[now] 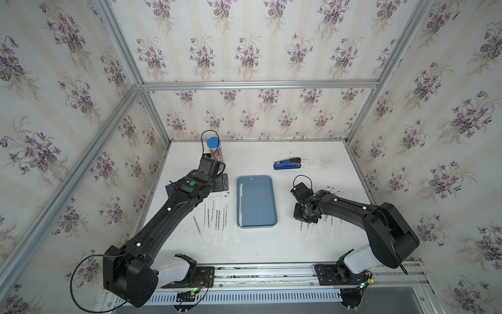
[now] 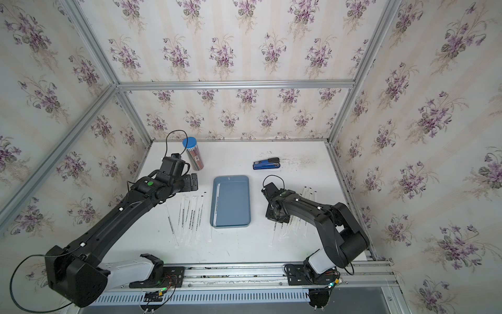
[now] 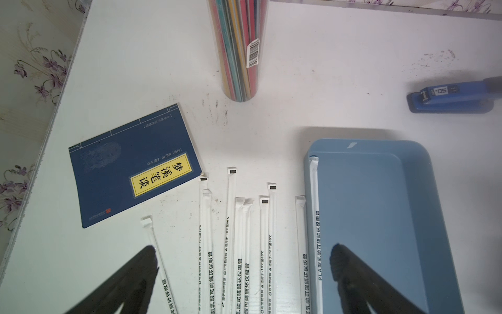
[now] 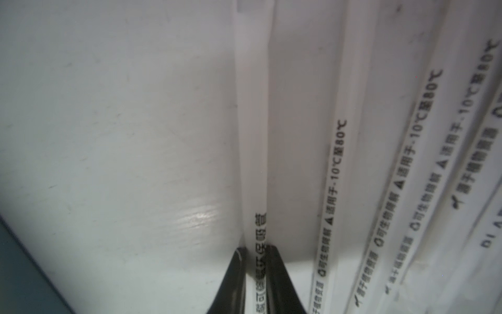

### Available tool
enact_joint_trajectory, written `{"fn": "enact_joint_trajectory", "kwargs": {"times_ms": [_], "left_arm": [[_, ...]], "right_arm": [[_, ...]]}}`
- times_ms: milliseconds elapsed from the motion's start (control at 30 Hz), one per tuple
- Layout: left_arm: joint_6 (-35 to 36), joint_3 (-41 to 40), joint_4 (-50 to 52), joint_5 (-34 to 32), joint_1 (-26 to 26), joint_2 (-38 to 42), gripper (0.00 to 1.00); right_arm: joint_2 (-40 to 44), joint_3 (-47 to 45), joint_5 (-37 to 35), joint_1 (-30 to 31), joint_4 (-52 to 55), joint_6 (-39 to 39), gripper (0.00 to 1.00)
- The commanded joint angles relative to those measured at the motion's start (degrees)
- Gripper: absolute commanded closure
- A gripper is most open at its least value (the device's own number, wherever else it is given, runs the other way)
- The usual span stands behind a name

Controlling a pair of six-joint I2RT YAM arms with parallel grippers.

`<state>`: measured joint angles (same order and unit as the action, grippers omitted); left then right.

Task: Put the straws into the storage box
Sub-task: Pick up the straw from the center of the board.

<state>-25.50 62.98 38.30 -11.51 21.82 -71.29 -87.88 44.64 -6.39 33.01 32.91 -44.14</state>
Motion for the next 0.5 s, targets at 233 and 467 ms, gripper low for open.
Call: {"fn": "enact_joint_trajectory", "kwargs": {"times_ms": [233,467], "left_arm": [[-0.4,-1.7,-2.4,3.2,-0.2,-2.0,0.0],[0.3,-2.4,-3.3,5.4,-0.1,-5.9,0.01]], "right_arm": [[-0.1,5.1,-5.7,1.0,4.7,5.5,0.89],[-1.3,22.5,-5.8,5.0,16.0,6.6,0.89]]}}
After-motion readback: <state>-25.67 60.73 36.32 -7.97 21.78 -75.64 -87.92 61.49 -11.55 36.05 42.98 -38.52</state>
